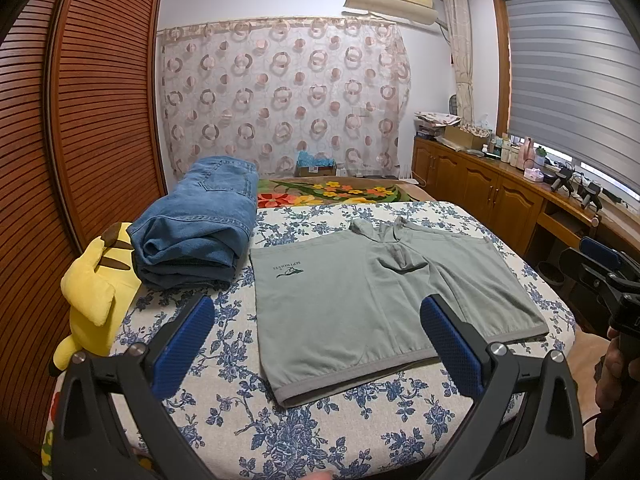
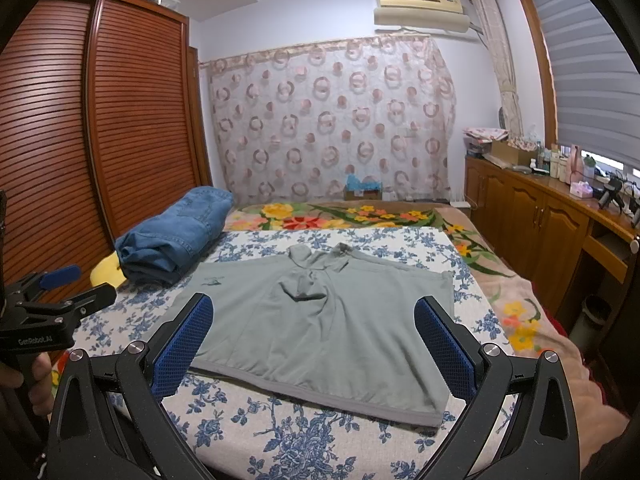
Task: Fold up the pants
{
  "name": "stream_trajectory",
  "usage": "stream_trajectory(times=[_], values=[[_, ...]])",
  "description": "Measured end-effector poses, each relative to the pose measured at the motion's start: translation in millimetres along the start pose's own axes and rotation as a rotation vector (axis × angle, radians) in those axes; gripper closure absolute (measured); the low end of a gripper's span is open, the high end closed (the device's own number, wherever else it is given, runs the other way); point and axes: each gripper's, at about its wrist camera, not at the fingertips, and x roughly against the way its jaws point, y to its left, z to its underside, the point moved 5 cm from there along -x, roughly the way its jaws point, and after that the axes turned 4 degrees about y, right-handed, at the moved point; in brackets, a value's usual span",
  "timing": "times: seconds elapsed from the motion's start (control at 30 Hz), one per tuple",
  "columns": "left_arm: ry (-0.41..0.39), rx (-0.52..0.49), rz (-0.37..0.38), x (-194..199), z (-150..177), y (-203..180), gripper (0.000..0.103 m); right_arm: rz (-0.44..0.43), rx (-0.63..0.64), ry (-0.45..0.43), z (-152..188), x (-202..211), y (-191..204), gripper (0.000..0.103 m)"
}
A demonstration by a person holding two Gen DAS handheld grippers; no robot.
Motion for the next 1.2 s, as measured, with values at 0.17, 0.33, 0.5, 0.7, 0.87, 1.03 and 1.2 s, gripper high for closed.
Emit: stream_trajectory(times=[0.17,0.33,0.5,0.7,0.87,1.03,1.2], values=[[0.008,0.007,0.011,-2,1,1,0.0,-0.001,0.001,-0.001,1,0,-1,0.0],[0.03,0.017,0.002,-14,6,6,0.0,0.005,0.009,0.019,-4,1,1,0.0],[0.072,0.041,-0.014,-33,19,21,0.0,0.008,-0.003,0.049,2,-7,-3,0.0],[0.113,0.058,-0.019,-48,31,33,0.0,0.035,-0.003,0.098,13,-25,-18,0.0],[0.143,0.07,-0.022,-57,39,42,0.0,0.049,0.003,0.143,30,-40,-34,0.001],[0.175,0.071,-0.031,-69,53,51,0.0,0.052,0.005,0.207,51,-56,-50,0.002],[0.204,0.091,-0.003,-75,65,58,0.0,0.057,0.012,0.281,68,-74,-59,0.003]])
